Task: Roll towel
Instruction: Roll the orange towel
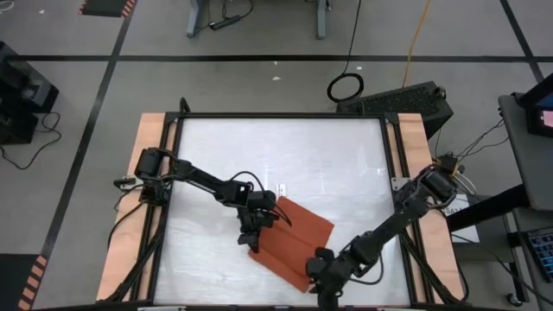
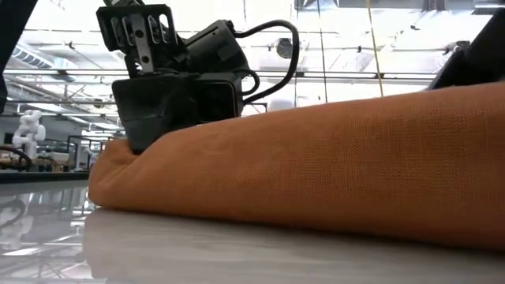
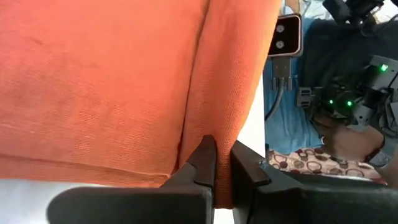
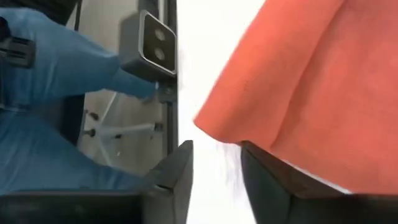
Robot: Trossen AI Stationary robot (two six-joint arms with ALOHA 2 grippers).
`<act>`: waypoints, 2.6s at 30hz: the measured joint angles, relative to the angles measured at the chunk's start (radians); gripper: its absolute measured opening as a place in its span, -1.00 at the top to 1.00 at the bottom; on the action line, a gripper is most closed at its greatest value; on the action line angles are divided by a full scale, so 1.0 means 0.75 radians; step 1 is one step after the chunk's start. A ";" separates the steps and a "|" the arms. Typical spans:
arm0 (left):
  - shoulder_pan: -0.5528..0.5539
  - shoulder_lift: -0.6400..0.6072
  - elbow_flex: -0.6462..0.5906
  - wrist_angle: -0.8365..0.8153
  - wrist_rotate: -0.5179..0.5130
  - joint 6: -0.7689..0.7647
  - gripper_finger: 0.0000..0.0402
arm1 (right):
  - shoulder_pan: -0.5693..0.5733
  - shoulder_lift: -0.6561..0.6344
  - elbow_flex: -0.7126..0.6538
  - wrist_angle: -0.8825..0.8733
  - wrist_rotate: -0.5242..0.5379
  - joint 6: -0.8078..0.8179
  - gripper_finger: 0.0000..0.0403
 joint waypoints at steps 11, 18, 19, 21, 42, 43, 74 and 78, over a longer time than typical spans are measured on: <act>0.001 0.001 0.001 -0.002 -0.031 -0.060 0.90 | 0.146 -0.019 0.001 0.001 0.340 0.037 -0.15; 0.001 0.001 0.001 -0.003 -0.044 -0.060 0.90 | 0.151 0.011 0.001 0.030 0.475 0.108 -0.06; 0.001 0.001 0.001 -0.003 -0.044 -0.061 0.90 | 0.143 0.023 0.001 0.067 0.474 0.113 -0.04; 0.001 0.002 0.001 -0.003 -0.045 -0.061 0.90 | 0.132 0.050 0.002 0.146 0.473 0.115 0.01; 0.002 0.002 0.000 -0.005 -0.095 -0.020 0.89 | 0.082 0.124 0.003 0.016 0.369 0.185 0.97; 0.002 0.002 0.000 -0.005 -0.100 -0.014 0.89 | 0.075 0.142 0.003 0.020 0.341 0.204 0.96; -0.028 -0.411 -0.004 -0.478 -0.591 0.802 0.10 | 0.086 0.203 0.005 0.003 0.223 0.386 0.98; -0.169 -0.457 -0.003 -0.368 -0.682 0.975 0.10 | 0.086 0.203 0.004 0.004 0.223 0.395 0.98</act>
